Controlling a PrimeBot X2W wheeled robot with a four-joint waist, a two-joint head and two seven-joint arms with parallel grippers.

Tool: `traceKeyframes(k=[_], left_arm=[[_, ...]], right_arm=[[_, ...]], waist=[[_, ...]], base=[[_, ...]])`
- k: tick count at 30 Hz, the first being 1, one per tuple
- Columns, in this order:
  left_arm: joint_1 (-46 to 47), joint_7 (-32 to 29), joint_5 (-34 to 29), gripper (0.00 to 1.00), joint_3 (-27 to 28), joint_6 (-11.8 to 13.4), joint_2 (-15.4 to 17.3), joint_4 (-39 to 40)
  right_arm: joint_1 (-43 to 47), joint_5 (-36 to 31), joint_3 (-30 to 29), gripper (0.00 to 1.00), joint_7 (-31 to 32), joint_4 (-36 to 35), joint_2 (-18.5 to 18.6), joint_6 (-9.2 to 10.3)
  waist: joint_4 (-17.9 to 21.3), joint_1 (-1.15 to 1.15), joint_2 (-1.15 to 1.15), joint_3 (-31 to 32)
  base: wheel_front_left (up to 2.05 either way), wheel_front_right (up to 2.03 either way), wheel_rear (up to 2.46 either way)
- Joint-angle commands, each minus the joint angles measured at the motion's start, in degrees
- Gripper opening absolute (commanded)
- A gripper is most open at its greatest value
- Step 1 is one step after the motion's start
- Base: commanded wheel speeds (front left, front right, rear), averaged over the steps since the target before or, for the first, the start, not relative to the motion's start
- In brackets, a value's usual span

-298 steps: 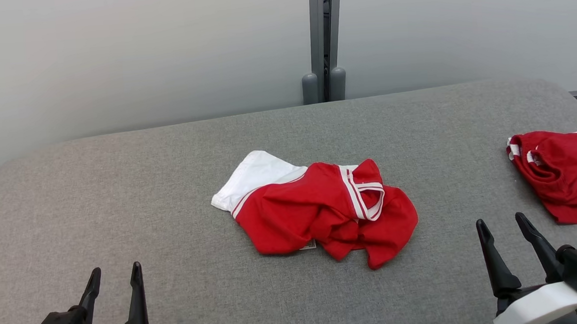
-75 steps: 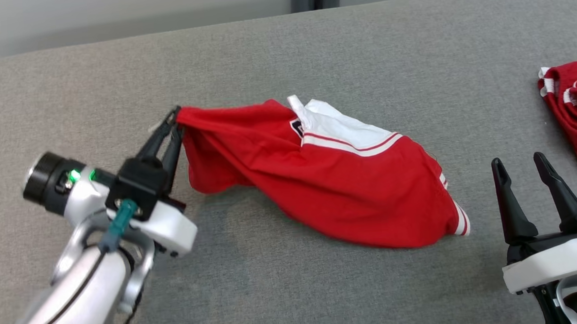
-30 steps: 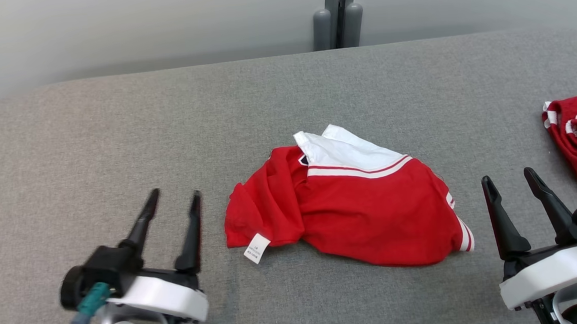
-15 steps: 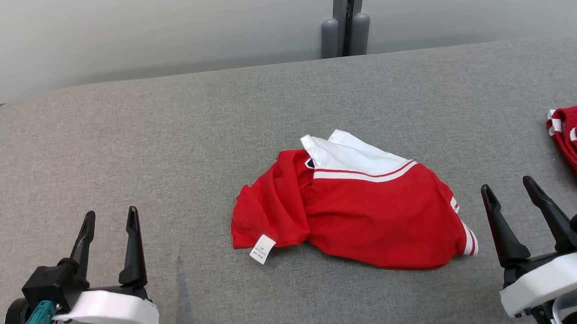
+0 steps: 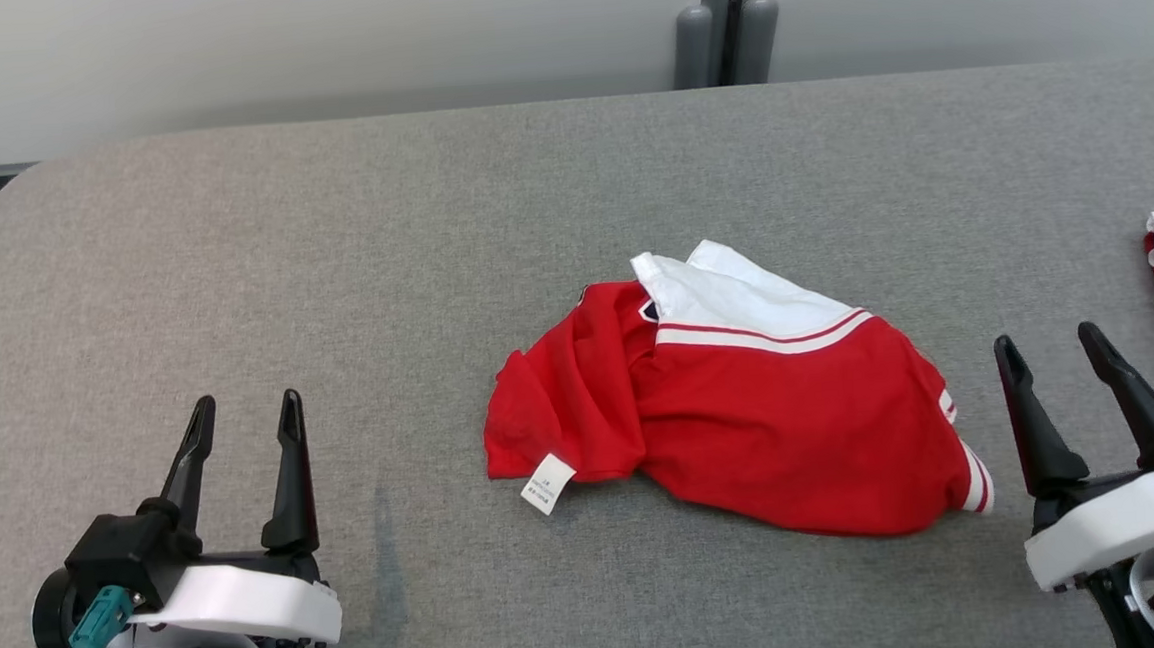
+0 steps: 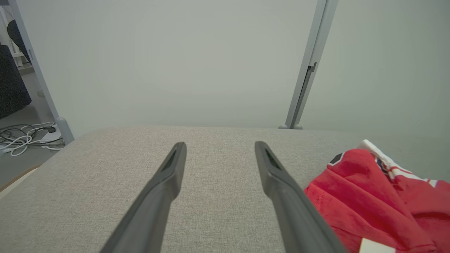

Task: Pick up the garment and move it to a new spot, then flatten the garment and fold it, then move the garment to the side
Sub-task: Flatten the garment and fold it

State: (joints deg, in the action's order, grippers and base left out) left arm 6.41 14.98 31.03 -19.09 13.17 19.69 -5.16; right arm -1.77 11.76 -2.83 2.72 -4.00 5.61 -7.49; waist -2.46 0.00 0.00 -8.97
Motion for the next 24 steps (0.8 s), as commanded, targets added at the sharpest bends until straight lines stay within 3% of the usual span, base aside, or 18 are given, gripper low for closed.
traceKeyframes(k=[1,6,11,17,24], left_arm=[[1.2,0.3,-0.5,1.00,0.1,-0.2,0.0,0.4],[3.5,0.2,-1.0,1.00,-0.1,0.2,-0.9,1.0],[6.8,0.2,-1.9,1.00,-0.5,-1.1,-2.3,1.0],[9.4,0.2,-3.1,1.00,0.6,-2.9,-4.8,0.3],[10.4,0.3,-5.6,1.00,2.2,-4.8,-8.1,-0.9]], right_arm=[[-1.7,0.9,-0.4,1.00,-0.6,0.9,0.7,-0.01],[-8.0,2.4,-1.6,1.00,-0.7,6.1,3.9,-0.01],[-15.6,4.5,-0.1,1.00,0.5,11.4,8.4,-0.01],[-24.1,7.9,7.1,1.00,5.3,18.0,14.5,0.00],[-31.5,13.1,19.3,1.00,12.3,22.8,20.8,0.00]], waist=[[-1.3,0.00,0.00,-1.4],[-4.6,0.00,0.00,-5.7],[-8.5,0.00,0.00,-10.2],[-11.4,0.00,0.00,-13.6],[-12.3,0.00,0.00,-15.5]], base=[[0.00,0.00,0.00],[0.00,0.00,0.00],[0.00,0.00,0.00],[0.00,0.00,0.00],[0.00,0.00,0.00]])
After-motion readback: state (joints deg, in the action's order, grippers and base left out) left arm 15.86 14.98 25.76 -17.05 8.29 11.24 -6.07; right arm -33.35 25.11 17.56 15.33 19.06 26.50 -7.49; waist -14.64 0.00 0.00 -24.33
